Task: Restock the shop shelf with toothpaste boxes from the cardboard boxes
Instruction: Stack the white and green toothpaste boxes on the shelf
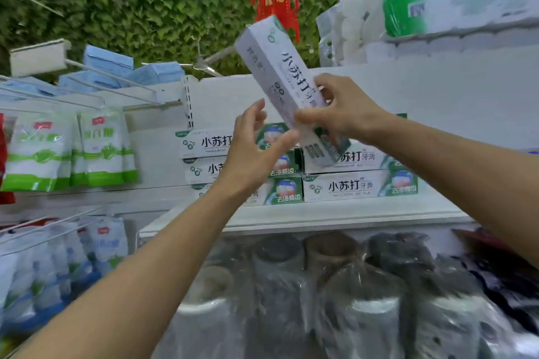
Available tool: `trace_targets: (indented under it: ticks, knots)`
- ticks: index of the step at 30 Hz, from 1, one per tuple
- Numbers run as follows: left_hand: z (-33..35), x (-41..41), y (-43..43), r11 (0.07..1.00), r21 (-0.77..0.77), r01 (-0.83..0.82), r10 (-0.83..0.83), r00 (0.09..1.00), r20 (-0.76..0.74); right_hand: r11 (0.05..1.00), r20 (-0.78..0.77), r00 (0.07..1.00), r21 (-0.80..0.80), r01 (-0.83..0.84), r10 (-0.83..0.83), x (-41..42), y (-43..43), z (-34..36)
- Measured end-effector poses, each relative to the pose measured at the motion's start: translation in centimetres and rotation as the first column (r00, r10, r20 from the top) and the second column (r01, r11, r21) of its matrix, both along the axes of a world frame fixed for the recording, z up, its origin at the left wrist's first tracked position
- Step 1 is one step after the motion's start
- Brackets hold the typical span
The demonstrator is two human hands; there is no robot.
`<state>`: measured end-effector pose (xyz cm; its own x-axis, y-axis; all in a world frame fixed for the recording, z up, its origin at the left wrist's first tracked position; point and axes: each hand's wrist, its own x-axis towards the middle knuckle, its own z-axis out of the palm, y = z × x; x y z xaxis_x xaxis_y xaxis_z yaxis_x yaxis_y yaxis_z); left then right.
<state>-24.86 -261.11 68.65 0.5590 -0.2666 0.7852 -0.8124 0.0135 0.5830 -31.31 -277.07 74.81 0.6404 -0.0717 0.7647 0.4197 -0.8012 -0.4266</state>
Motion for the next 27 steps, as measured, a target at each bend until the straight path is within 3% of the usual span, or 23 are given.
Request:
trace_targets:
  ticks: [2,4,6,8,13,27]
  knots:
    - [0.6,2.1,0.0,0.955,0.177,-0.237,0.203,0.961,0.188,0.951,0.053,0.964,-0.161,0.266,-0.26,-1.0,-3.1,1.2]
    - [1.0,4.5,-0.1,0.822,0.277,-0.497,0.383,0.844,0.376,0.805,0.101,0.866,-0.329,0.493,-0.49,-1.8,-5.8,1.7]
    - [1.1,6.3,-0.5,0.662,0.365,-0.654,0.472,0.743,0.474,0.664,0.172,0.789,-0.452,0.595,-0.59,-2.1,-7.9,1.6]
    - [1.0,7.4,-1.0,0.581,0.442,-0.683,0.508,0.729,0.458,0.593,0.199,0.769,-0.532,0.605,-0.607,-1.7,-9.6,1.3]
    - [0.5,8.5,-1.7,0.569,0.419,-0.707,0.529,0.705,0.472,0.483,0.185,0.763,-0.676,0.556,-0.619,0.8,-11.9,-0.3]
    - [0.9,8.9,-2.0,0.637,0.403,-0.657,0.497,0.749,0.437,0.528,0.051,0.778,-0.706,0.472,-0.627,3.7,-11.8,-0.7]
